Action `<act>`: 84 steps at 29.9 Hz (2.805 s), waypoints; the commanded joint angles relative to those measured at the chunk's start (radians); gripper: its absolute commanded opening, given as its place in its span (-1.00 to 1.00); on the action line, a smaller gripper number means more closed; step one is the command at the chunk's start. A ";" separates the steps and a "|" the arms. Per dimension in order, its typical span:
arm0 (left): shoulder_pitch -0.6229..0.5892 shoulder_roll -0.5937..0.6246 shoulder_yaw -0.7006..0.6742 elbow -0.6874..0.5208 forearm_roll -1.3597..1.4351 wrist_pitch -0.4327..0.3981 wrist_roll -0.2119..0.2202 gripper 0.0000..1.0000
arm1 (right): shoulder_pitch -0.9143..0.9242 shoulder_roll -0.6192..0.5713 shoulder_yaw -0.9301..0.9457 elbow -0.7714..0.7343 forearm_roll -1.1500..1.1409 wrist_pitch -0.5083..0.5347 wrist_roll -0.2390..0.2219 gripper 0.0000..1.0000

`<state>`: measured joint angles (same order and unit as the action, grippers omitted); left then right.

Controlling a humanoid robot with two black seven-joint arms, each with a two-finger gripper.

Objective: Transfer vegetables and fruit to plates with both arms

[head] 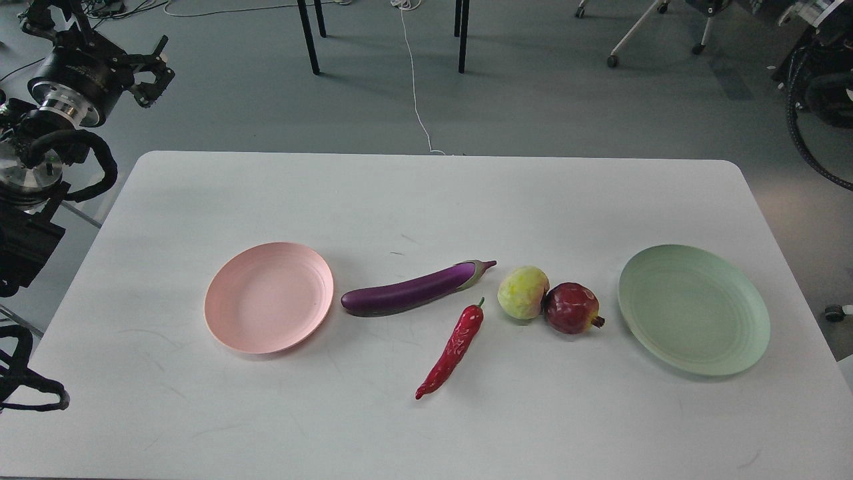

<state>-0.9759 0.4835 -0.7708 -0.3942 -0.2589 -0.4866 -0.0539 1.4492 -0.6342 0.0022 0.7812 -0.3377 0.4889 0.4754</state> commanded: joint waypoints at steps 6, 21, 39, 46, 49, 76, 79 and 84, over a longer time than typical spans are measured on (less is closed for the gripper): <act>-0.001 0.033 -0.005 0.000 -0.006 -0.002 -0.003 0.96 | 0.253 0.128 -0.424 0.179 -0.389 0.000 0.013 0.97; 0.028 0.067 -0.007 0.000 -0.005 -0.002 -0.003 0.96 | 0.231 0.301 -0.833 0.259 -0.813 -0.131 0.013 0.97; 0.040 0.066 -0.007 0.000 -0.005 -0.002 -0.003 0.96 | 0.103 0.289 -0.857 0.267 -0.919 -0.165 0.013 0.95; 0.049 0.069 -0.008 0.000 -0.003 -0.002 -0.003 0.96 | 0.050 0.295 -0.858 0.247 -0.932 -0.184 0.013 0.92; 0.049 0.069 -0.008 0.000 -0.003 -0.002 -0.003 0.96 | 0.031 0.292 -0.858 0.234 -0.932 -0.239 0.013 0.89; 0.049 0.119 -0.010 0.000 -0.002 -0.002 -0.003 0.96 | 0.223 -0.139 -0.861 0.408 -1.204 -0.316 0.013 0.39; 0.049 0.119 -0.010 0.000 -0.002 -0.002 -0.001 0.96 | 0.159 -0.192 -0.860 0.405 -1.219 -0.319 0.013 0.47; 0.049 0.119 -0.010 0.001 -0.002 -0.002 -0.001 0.96 | 0.051 -0.225 -0.841 0.369 -1.213 -0.328 0.013 0.57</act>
<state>-0.9264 0.6029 -0.7808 -0.3941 -0.2608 -0.4886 -0.0554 1.5589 -0.8478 -0.8509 1.1744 -1.5543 0.1659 0.4886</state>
